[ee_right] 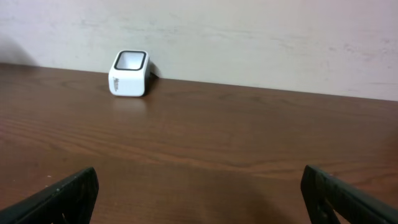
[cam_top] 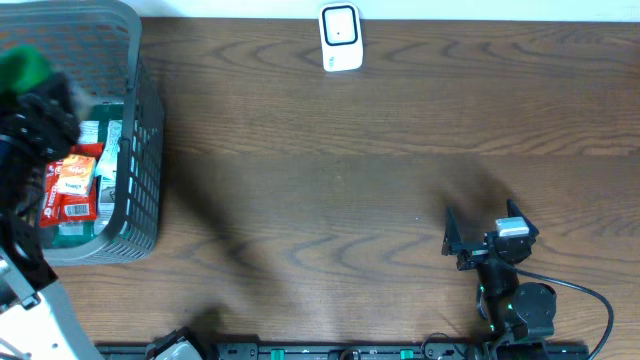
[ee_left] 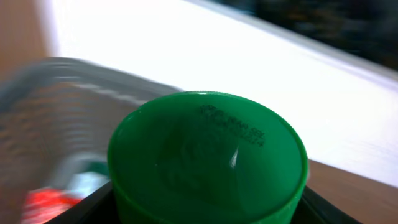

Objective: Scan the item barcode
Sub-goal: 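Lift the jar out with the left gripper and set it on the table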

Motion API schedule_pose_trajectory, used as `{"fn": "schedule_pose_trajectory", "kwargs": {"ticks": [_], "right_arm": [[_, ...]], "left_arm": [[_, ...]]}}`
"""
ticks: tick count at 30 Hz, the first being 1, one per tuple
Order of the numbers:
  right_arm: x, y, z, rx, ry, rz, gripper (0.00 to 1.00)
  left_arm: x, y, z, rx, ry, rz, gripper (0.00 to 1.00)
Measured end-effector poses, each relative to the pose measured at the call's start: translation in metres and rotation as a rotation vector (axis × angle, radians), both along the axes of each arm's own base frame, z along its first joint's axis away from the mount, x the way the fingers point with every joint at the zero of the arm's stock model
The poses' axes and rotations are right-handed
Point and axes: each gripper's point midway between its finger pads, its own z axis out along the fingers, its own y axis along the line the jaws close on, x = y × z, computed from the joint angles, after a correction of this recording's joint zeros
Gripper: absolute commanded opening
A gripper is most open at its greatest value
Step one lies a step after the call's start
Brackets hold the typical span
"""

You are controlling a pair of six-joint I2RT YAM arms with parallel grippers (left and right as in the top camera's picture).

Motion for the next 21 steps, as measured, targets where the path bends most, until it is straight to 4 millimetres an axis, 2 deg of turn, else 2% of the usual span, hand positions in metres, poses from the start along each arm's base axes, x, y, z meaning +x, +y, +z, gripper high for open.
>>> {"fn": "schedule_pose_trajectory", "kwargs": {"ticks": [1,4,8,9,12,17,21], "right_arm": [[0.0,0.0,0.0,0.0,0.0,0.0,0.99],[0.0,0.0,0.0,0.0,0.0,0.0,0.99],[0.0,0.0,0.0,0.0,0.0,0.0,0.99],[0.0,0.0,0.0,0.0,0.0,0.0,0.99],[0.0,0.0,0.0,0.0,0.0,0.0,0.99],[0.0,0.0,0.0,0.0,0.0,0.0,0.99],[0.0,0.0,0.0,0.0,0.0,0.0,0.99]], "left_arm": [[0.0,-0.027,0.005,-0.059,-0.025,-0.13,0.52],[0.001,-0.069,-0.001,-0.168,0.003,-0.321,0.52],[0.003,-0.134,-0.021,-0.296,0.107,-0.575,0.52],[0.005,-0.154,-0.027,-0.316,0.136,-0.652,0.52],[0.005,-0.2,-0.042,-0.353,0.212,-0.808,0.52],[0.01,-0.278,-0.095,-0.389,0.422,-1.014,0.52],[0.014,-0.327,-0.147,-0.399,0.599,-1.104,0.52]]}}
